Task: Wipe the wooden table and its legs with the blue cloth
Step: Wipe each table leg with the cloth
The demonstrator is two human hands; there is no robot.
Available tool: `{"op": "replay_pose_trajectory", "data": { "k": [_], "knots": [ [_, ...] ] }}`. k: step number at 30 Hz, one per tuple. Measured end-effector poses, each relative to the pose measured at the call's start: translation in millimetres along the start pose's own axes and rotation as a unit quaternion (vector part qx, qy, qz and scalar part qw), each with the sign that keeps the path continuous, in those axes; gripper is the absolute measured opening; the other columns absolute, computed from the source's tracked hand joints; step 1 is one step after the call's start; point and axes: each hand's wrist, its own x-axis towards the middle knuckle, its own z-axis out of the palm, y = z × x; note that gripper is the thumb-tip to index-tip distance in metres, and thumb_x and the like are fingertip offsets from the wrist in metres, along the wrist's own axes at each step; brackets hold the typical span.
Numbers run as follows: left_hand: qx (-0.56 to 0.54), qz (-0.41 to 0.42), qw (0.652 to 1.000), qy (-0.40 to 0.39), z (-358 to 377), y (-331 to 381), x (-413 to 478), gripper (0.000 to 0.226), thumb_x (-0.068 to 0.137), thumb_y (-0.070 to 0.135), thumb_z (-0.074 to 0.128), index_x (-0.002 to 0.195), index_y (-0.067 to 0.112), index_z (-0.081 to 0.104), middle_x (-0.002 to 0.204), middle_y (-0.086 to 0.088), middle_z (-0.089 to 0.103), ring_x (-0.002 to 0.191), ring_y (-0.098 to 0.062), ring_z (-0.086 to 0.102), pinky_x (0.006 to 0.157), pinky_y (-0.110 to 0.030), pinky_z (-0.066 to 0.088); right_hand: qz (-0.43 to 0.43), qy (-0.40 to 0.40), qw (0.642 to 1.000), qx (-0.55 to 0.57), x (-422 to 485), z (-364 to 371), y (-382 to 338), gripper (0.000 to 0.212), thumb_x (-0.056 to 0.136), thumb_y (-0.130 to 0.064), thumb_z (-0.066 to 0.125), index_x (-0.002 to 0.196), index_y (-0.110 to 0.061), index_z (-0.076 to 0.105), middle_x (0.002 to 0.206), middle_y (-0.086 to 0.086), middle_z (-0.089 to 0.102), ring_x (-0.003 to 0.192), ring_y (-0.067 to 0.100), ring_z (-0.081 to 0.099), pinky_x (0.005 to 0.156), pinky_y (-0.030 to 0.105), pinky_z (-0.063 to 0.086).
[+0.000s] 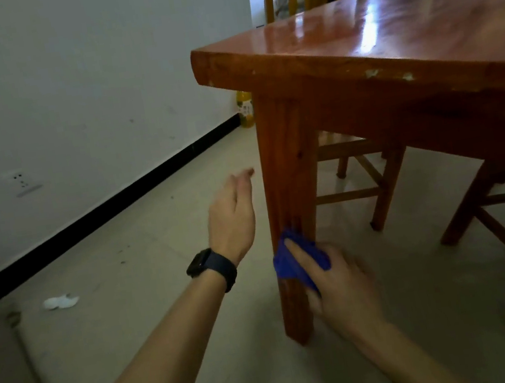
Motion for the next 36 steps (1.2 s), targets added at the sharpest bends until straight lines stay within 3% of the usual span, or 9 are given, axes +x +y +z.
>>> {"op": "replay_pose_trajectory", "data": {
  "k": [2,6,12,14,18,23,27,32,36],
  "knots": [
    [-0.042,-0.097,0.988,-0.112,14,-14,-18,0.055,0.104,0.055,0.027,0.138,0.022,0.055,0.138,0.005,0.058,0.113,0.001,0.052,0.101,-0.021,0.042,0.003,0.065,0.998,0.009,12,-7,17,0.092,0.078,-0.031,0.077,0.151,-0.038,0.021,0.129,0.01,0.051,0.106,0.028,0.058,0.081,0.047,0.054],
    [-0.094,-0.13,0.981,-0.106,33,-16,-31,0.058,0.095,0.061,0.037,0.139,0.028,0.052,0.123,0.02,0.06,0.103,0.015,0.054,0.09,-0.008,0.044,-0.058,0.037,0.998,0.006,15,16,44,0.101,0.077,-0.029,0.079,0.154,-0.042,0.014,0.122,0.006,0.056,0.098,0.025,0.061,0.076,0.038,0.054],
    [-0.148,-0.198,0.967,-0.065,60,-19,-40,0.049,0.091,0.067,0.03,0.126,0.039,0.051,0.109,0.027,0.059,0.096,0.014,0.057,0.082,-0.009,0.044,-0.062,-0.206,0.973,0.086,-4,51,75,0.073,0.096,-0.03,0.057,0.132,-0.074,0.012,0.127,0.0,0.049,0.11,0.024,0.055,0.088,0.029,0.042],
    [-0.169,-0.204,0.962,-0.058,66,-32,-43,0.047,0.091,0.068,0.028,0.119,0.041,0.054,0.107,0.026,0.06,0.094,0.013,0.058,0.078,-0.008,0.045,-0.018,-0.226,0.961,0.158,-6,68,84,0.049,0.096,-0.041,0.052,0.133,-0.067,0.035,0.12,-0.011,0.049,0.104,0.014,0.054,0.085,0.022,0.039],
    [-0.185,-0.193,0.961,-0.067,69,-40,-43,0.036,0.091,0.068,0.027,0.101,0.048,0.055,0.101,0.026,0.061,0.091,0.009,0.06,0.074,-0.012,0.044,0.104,-0.058,0.933,0.339,1,54,67,0.022,0.084,-0.042,0.064,0.103,-0.051,0.068,0.097,-0.013,0.068,0.086,0.005,0.065,0.085,0.036,0.054],
    [-0.241,-0.169,0.952,-0.087,64,-51,-45,0.035,0.095,0.063,0.034,0.116,0.043,0.054,0.103,0.027,0.061,0.092,0.007,0.061,0.073,-0.013,0.047,0.147,0.244,0.841,0.46,44,-16,16,0.031,0.098,-0.034,0.057,0.122,-0.052,0.049,0.113,-0.024,0.061,0.101,-0.008,0.059,0.089,0.016,0.045],
    [-0.243,-0.143,0.955,-0.092,54,-63,-51,0.041,0.1,0.051,0.044,0.136,0.034,0.054,0.12,0.021,0.064,0.103,0.008,0.061,0.08,-0.01,0.05,0.132,0.247,0.872,0.4,61,-2,-14,0.035,0.101,-0.037,0.049,0.133,-0.024,0.049,0.114,0.0,0.056,0.09,-0.004,0.059,0.078,0.008,0.044],
    [-0.205,-0.124,0.962,-0.131,34,-66,-61,0.039,0.104,0.044,0.041,0.142,0.041,0.044,0.13,0.02,0.055,0.123,-0.006,0.053,0.095,-0.022,0.041,0.261,0.103,0.893,0.352,12,56,3,0.01,0.1,-0.039,0.046,0.107,-0.044,0.051,0.102,-0.01,0.064,0.086,0.001,0.065,0.072,0.02,0.051],
    [-0.184,-0.112,0.964,-0.154,18,-62,-62,0.038,0.105,0.042,0.039,0.143,0.043,0.043,0.135,0.02,0.054,0.122,-0.005,0.053,0.091,-0.02,0.041,0.205,0.209,0.86,0.419,44,-14,-15,0.019,0.101,-0.031,0.049,0.102,-0.049,0.047,0.099,-0.014,0.063,0.085,-0.005,0.062,0.079,0.022,0.049]
  ]
}}
